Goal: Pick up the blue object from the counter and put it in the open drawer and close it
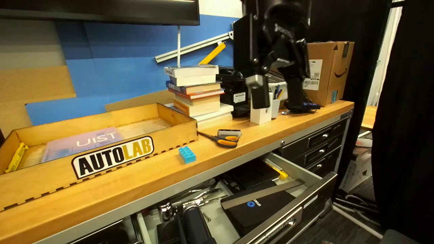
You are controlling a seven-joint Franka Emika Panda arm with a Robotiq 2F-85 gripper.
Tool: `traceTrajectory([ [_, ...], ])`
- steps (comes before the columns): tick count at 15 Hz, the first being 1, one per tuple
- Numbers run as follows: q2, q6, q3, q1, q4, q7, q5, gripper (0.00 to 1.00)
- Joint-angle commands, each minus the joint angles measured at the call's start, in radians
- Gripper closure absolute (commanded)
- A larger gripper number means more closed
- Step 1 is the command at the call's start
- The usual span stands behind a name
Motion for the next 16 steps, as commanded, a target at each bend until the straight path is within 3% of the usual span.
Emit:
traceTrajectory([
  [1,0.258,0.043,0.009,-0.025,0.209,-0.03,-0.04,0.0],
  [9,0.682,0.198,0.028,0.001,0.533,0.15,-0.113,0.0],
  [16,0.849,0.364,0.006,0.086,0.617,0.391,-0.236,0.0],
])
